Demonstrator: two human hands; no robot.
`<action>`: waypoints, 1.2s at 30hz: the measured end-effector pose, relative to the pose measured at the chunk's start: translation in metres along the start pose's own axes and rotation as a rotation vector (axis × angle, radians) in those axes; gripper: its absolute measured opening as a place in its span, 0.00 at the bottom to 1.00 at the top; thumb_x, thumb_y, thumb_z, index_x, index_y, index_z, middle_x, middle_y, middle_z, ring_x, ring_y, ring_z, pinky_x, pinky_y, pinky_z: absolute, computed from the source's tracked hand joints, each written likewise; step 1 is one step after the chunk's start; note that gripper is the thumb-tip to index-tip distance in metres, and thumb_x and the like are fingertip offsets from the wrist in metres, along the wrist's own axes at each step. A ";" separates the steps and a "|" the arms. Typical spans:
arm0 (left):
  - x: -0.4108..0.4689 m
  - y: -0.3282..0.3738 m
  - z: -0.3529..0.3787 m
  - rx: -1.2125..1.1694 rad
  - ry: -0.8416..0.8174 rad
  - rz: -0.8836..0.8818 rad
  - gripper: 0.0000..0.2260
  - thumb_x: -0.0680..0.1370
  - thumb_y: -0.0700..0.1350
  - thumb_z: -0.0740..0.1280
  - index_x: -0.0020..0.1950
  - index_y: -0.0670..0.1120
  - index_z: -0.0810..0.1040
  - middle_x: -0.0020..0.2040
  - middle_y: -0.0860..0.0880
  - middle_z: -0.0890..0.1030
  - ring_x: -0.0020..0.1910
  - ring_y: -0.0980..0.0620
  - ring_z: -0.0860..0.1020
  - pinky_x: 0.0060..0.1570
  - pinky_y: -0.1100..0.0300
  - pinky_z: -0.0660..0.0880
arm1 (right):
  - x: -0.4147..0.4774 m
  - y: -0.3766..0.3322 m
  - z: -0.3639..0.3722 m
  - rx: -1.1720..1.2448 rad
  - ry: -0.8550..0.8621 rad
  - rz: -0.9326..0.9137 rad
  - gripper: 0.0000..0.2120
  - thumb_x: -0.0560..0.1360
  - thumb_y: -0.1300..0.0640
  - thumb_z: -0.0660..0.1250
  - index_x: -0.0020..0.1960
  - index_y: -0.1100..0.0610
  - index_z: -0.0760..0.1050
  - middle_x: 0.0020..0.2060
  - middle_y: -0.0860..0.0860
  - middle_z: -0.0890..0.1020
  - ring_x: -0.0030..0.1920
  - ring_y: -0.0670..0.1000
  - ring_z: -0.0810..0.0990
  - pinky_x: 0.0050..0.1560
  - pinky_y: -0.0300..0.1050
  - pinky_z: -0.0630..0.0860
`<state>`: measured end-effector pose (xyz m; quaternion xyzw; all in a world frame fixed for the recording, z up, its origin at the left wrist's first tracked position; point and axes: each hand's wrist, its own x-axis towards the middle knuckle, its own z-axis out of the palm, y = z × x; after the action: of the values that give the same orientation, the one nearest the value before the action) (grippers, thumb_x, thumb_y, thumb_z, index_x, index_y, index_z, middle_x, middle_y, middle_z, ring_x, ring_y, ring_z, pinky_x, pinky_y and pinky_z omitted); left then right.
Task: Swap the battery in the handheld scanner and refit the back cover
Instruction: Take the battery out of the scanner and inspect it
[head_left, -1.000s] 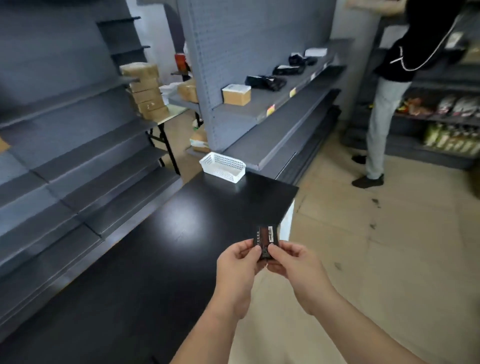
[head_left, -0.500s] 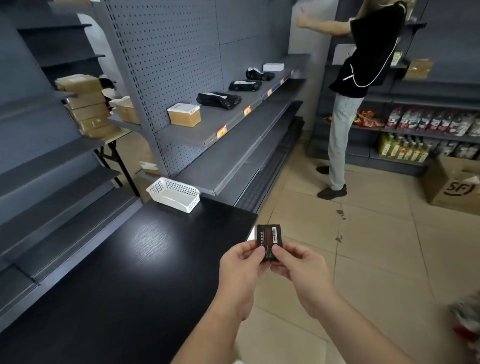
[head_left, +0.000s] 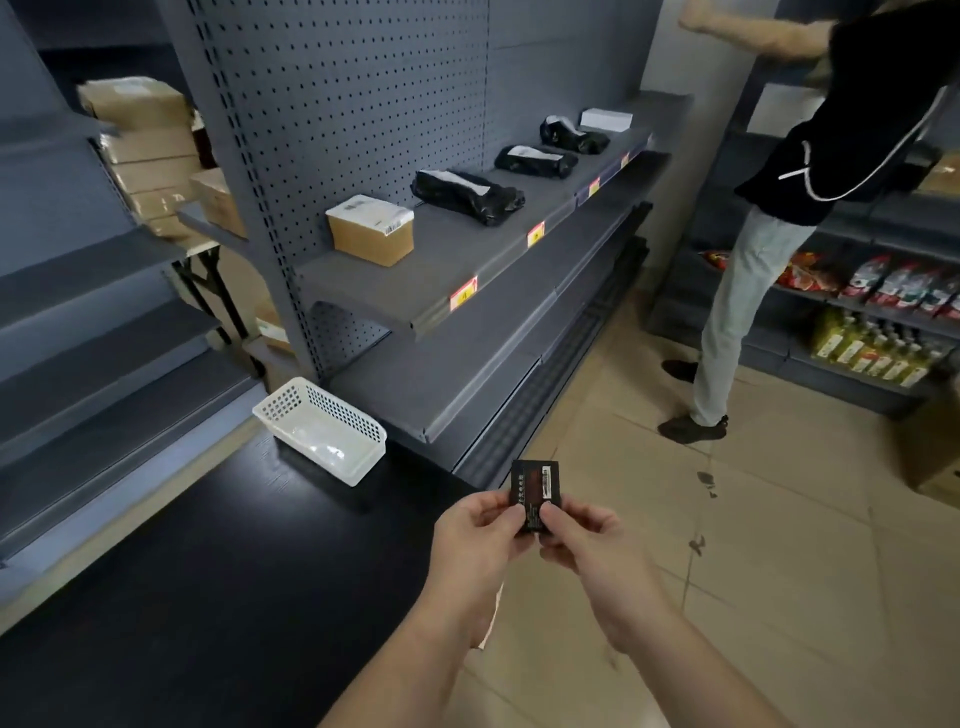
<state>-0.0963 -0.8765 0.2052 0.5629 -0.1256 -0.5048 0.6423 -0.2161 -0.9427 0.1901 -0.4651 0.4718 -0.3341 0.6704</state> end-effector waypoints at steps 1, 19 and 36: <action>0.012 0.004 0.000 -0.004 0.016 -0.012 0.07 0.79 0.34 0.67 0.54 0.40 0.83 0.48 0.41 0.87 0.49 0.44 0.86 0.54 0.50 0.82 | 0.014 -0.001 0.004 -0.021 -0.015 0.009 0.04 0.75 0.60 0.73 0.48 0.54 0.86 0.39 0.54 0.88 0.38 0.50 0.86 0.39 0.39 0.81; 0.162 0.051 -0.049 -0.259 0.714 0.102 0.07 0.79 0.36 0.67 0.52 0.41 0.84 0.48 0.42 0.87 0.50 0.44 0.86 0.53 0.51 0.82 | 0.231 -0.024 0.146 -0.380 -0.687 0.183 0.06 0.75 0.59 0.72 0.51 0.53 0.85 0.44 0.50 0.88 0.44 0.50 0.87 0.41 0.39 0.81; 0.285 0.002 -0.148 -0.347 1.138 -0.223 0.11 0.74 0.37 0.67 0.48 0.50 0.85 0.40 0.49 0.87 0.41 0.51 0.86 0.44 0.58 0.82 | 0.322 0.098 0.255 -0.706 -0.662 0.300 0.09 0.74 0.61 0.73 0.38 0.50 0.80 0.32 0.49 0.86 0.35 0.49 0.87 0.45 0.50 0.85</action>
<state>0.1434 -1.0139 0.0410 0.6414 0.3815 -0.2019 0.6343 0.1320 -1.1159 0.0256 -0.6715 0.3797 0.1114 0.6265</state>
